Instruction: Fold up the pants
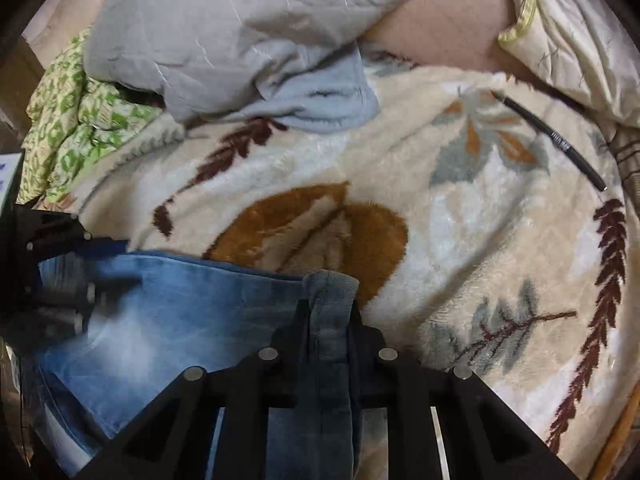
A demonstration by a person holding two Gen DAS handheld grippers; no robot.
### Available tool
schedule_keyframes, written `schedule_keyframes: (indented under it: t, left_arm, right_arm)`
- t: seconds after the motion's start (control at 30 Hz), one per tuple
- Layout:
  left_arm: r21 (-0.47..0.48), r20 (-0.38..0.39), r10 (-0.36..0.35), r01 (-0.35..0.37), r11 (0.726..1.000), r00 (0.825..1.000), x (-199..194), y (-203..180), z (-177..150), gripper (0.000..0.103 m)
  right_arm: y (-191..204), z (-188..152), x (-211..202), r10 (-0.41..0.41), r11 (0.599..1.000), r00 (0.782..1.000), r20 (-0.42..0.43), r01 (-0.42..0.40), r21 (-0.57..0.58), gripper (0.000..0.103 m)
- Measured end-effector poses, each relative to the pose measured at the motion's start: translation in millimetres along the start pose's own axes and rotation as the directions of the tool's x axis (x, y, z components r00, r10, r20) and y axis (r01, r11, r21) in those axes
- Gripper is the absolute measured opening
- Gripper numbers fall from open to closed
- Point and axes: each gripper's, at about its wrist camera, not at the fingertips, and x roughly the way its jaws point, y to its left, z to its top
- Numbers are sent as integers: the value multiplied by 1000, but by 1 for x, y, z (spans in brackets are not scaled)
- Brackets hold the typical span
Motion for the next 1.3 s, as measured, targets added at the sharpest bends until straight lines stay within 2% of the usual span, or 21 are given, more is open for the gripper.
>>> schedule_keyframes:
  t: [0.03, 0.13, 0.3, 0.4, 0.57, 0.67, 0.77, 0.87, 0.97, 1.0, 1.07, 1.1, 1.13, 1.17, 1.2, 1.23, 1.3]
  left_arm:
    - [6, 7, -4, 3, 1000, 1000, -7, -3, -2, 8]
    - [29, 17, 23, -23, 999, 1000, -26, -16, -8, 8]
    - [11, 107, 21, -22, 1000, 994, -89, -37, -26, 8]
    - [33, 150, 23, -28, 999, 988, -123, -57, -41, 8]
    - [81, 220, 49, -68, 994, 974, -174, -112, -81, 8]
    - [95, 242, 33, -57, 994, 970, -190, -146, -111, 8]
    - [121, 219, 5, -32, 992, 976, -186, -183, -145, 8]
    - [139, 139, -3, -16, 990, 990, -153, -214, -169, 8]
    - [106, 83, -28, 19, 994, 996, -126, -226, -182, 8]
    - [98, 65, -33, 26, 995, 997, -118, -227, -186, 9]
    - [79, 22, -30, 29, 996, 999, -102, -228, -194, 12]
    - [61, 4, -33, 32, 998, 999, -96, -226, -197, 16]
    - [49, 31, -32, 31, 998, 999, -99, -225, -198, 22]
    - [37, 29, -39, 37, 999, 999, -103, -224, -197, 31]
    - [21, 29, -47, 46, 999, 998, -109, -222, -197, 59]
    - [0, 68, -59, 59, 998, 996, -124, -218, -198, 76]
    - [-4, 142, -57, 58, 998, 988, -150, -212, -200, 77]
  right_arm:
    - [1, -1, -8, 13, 1000, 1000, 24, -13, 0, 17]
    - [6, -6, -31, 26, 1000, 998, 65, -26, -2, 17]
    - [19, -28, -80, 30, 999, 990, 141, -23, -47, 17]
    - [24, -52, -109, 38, 997, 982, 186, -25, -72, 17]
    - [37, -117, -156, 48, 994, 962, 269, -19, -112, 17]
    - [43, -168, -176, 65, 990, 958, 280, -27, -136, 17]
    - [51, -216, -175, 70, 988, 969, 235, -35, -152, 17]
    - [53, -251, -159, 40, 985, 986, 163, -12, -171, 17]
    - [48, -276, -135, 17, 988, 998, 65, -6, -154, 18]
    - [47, -282, -132, 7, 987, 999, 52, 1, -158, 21]
    - [46, -293, -130, 0, 985, 999, 40, 6, -171, 34]
    - [47, -296, -129, -7, 985, 1000, 30, 12, -173, 58]
    - [47, -299, -130, 0, 984, 1000, 23, 4, -175, 67]
    - [49, -304, -135, 6, 983, 999, 35, 1, -183, 68]
    - [52, -307, -139, -8, 981, 999, 52, 18, -194, 68]
    - [56, -311, -148, -15, 976, 997, 74, 31, -217, 68]
    - [63, -315, -164, 4, 971, 993, 116, 24, -237, 69]
